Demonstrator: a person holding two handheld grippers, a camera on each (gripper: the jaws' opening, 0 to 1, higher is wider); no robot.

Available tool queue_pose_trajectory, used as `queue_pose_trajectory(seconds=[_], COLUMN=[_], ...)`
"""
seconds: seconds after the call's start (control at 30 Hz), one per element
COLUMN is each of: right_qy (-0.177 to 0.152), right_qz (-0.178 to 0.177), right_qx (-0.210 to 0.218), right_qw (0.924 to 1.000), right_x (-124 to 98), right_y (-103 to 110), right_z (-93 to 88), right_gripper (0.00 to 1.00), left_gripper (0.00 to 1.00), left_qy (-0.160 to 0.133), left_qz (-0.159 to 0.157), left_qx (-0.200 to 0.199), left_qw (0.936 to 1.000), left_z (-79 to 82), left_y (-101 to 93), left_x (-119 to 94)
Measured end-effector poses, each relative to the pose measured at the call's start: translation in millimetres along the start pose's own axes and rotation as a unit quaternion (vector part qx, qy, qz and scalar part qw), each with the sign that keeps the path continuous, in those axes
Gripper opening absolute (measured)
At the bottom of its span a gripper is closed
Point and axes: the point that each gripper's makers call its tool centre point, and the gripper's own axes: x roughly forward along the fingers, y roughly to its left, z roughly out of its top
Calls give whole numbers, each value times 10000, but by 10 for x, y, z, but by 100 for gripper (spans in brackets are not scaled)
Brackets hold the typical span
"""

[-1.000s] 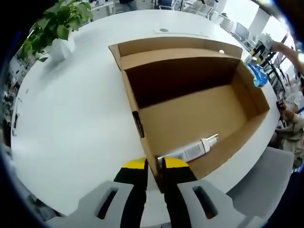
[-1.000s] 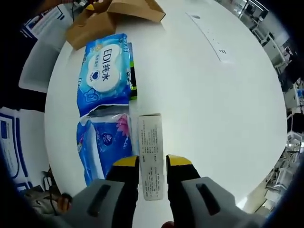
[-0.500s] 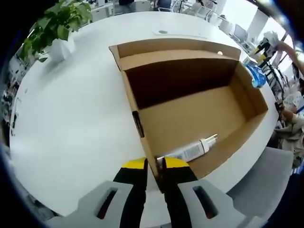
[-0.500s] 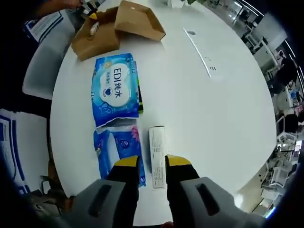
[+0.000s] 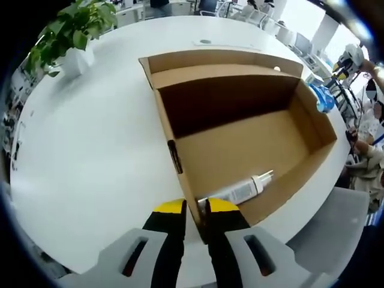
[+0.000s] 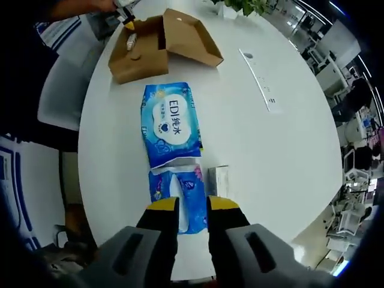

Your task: Operate the shoe box by opening the lid, removing the specified soft item, and placing it in the target area until the item is outside and the box remains undamaged.

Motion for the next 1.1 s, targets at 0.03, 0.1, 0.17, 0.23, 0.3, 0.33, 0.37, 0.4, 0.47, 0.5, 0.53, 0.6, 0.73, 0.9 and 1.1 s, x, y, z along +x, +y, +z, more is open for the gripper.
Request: queue_pose_trajectory(seconds=[0.03,0.1,0.17,0.23,0.3,0.33,0.37,0.4,0.47,0.5,0.53,0.6,0.73,0.9,1.1], right_qy=[35,50,77,76,102,121,129,127,116,107,115,118,158,114,96], right_qz=[-5,37,52,29,62,74,93,109,121,128,108,127,182,209,261], right_qx=[-16,49,32,64,58,65,72,70,87,88,85,95,105,63,-55], right_qw=[10000,10000,10000,9999,9999,9999,9998,9998,9998,9998,9998,9998,9997,9997,9996], right_x=[0,-2,-3,-5,-2,1,1,0,-10,-13,-16,-19,-12,11,39], right_y=[49,130,179,217,290,320,347,383,439,462,490,548,639,759,894], right_z=[-8,-7,-12,-8,-4,-2,0,9,28,37,41,53,71,212,411], right_gripper=[15,15,16,17,17,17,16,16,15,15,15,15,14,15,14], left_gripper=[10,11,11,11,11,11,11,12,12,12,12,13,13,14,15], left_qy=[-9,-28,-25,-35,-56,-67,-74,-90,-90,-109,-112,-116,-129,-186,-218], left_qz=[-17,-38,-75,-93,-109,-116,-121,-127,-157,-195,-203,-216,-258,-339,-411], left_qx=[1,9,6,17,-1,-5,-4,6,-9,-68,-68,-23,-8,-59,-38], left_qw=[10000,10000,10000,9999,9999,9999,9999,9999,9998,9997,9997,9997,9996,9992,9989], left_z=[0,-1,-8,-9,-13,-13,-11,-10,-15,-17,-19,-19,-29,-41,-69], left_y=[-2,-2,-15,-19,-27,-27,-28,-31,-40,-46,-43,-51,-66,-78,-105], left_x=[-1,0,-3,-4,-8,-7,-7,-8,-10,-11,-11,-12,-15,-22,-35])
